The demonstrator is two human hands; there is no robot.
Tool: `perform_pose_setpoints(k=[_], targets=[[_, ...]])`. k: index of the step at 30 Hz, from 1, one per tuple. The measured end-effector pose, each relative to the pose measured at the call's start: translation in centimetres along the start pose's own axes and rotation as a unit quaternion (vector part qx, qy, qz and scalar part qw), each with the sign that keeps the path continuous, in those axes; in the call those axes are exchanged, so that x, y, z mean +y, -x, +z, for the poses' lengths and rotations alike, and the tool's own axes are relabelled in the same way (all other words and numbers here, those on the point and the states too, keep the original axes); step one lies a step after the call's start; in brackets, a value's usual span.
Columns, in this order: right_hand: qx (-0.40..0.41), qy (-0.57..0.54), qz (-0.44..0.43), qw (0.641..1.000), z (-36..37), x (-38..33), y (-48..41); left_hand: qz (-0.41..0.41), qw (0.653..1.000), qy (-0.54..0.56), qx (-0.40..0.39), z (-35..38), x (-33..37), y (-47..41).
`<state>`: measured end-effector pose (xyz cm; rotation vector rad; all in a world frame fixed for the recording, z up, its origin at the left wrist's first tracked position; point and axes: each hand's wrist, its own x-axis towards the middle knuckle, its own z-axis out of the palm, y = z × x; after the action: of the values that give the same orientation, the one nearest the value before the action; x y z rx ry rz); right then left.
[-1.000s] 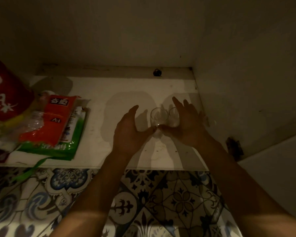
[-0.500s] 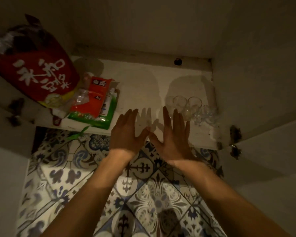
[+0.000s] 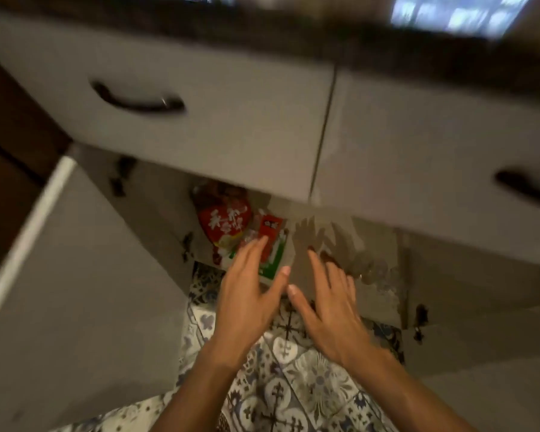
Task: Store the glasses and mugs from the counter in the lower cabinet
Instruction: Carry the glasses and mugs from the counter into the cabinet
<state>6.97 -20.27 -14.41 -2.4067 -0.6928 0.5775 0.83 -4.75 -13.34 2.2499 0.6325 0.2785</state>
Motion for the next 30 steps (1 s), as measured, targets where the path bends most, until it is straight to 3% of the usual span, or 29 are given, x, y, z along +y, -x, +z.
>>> perform_pose_setpoints(k=[6, 12, 15, 22, 30], targets=[[0.067, -0.154, -0.031, 0.985, -10.7, -15.4, 3.7, -0.026, 0.995, 0.091, 0.033, -16.1, 8.2, 0.7], [0.221, -0.261, -0.064, 0.938, -18.9, -28.3, 3.4, 0.026, 0.985, 0.164, 0.055, -30.6, 15.1, -2.3], [0.243, -0.289, -0.057, 0.924, -21.4, -32.2, 1.4, 0.041, 0.981, 0.176, 0.069, -35.6, 16.7, -5.1], [0.211, -0.155, -0.037, 0.964, -24.7, -37.2, -5.5, 0.07, 0.994, 0.069, 0.057, -39.4, 17.4, -13.7], [0.156, -0.05, 0.007, 0.986, -25.5, -39.3, -12.6, 0.08, 0.985, -0.123, -0.088, -39.8, 17.9, -21.9]])
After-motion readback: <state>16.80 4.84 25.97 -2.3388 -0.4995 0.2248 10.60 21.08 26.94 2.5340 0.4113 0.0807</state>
